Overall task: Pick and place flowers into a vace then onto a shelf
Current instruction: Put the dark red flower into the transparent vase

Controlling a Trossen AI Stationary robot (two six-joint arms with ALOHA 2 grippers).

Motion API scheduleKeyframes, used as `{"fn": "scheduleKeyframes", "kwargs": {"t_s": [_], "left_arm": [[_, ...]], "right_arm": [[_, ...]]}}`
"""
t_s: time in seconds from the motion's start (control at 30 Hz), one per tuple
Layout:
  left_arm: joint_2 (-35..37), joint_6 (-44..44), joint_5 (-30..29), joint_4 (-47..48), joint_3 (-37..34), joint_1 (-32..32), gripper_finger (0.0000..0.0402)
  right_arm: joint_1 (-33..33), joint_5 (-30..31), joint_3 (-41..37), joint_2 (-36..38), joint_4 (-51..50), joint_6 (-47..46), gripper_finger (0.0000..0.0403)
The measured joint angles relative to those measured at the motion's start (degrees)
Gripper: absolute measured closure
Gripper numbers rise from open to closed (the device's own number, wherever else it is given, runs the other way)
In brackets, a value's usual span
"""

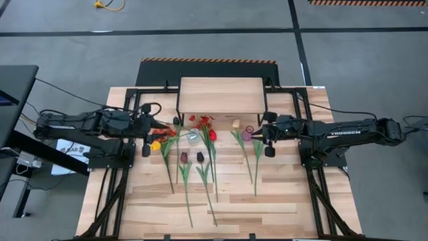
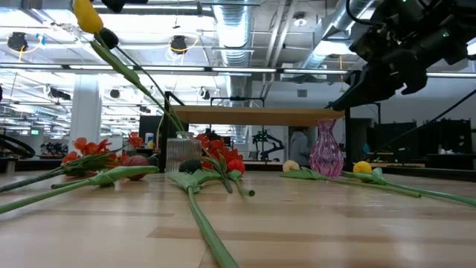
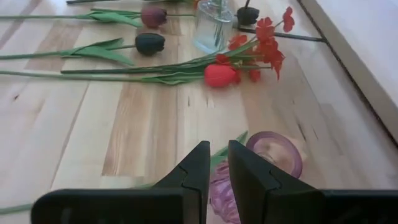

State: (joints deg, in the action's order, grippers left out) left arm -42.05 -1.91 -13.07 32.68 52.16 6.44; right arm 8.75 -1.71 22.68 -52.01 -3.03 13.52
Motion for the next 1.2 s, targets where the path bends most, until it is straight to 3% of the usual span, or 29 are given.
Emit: {"fn": "scheduleKeyframes", "kwargs": {"t_s": [0.37,0.73,0.9,1.03,1.2], "left_arm": [[-4.28,-2.05,10.36,-2.91,1.17,0.02,0.0305],[-4.59,-3.92,12.64,9.25,11.92,0.42,0.0305],[-4.59,-3.72,12.64,9.16,13.76,4.68,0.0305],[-4.59,-3.57,8.28,6.03,13.77,9.14,0.0305],[-4.56,-3.19,-4.33,2.76,13.81,12.13,0.0305]], "right_arm": [[1.14,0.14,0.0,-0.92,2.24,-3.42,0.0351],[-0.64,0.19,0.04,-6.58,3.05,-15.74,0.0351],[-4.04,0.3,0.04,-11.02,11.39,-17.62,0.0351],[-8.18,1.02,0.06,-14.06,22.03,-17.61,0.0351],[-11.71,4.89,0.07,-17.06,32.26,-17.62,0.0351]]}}
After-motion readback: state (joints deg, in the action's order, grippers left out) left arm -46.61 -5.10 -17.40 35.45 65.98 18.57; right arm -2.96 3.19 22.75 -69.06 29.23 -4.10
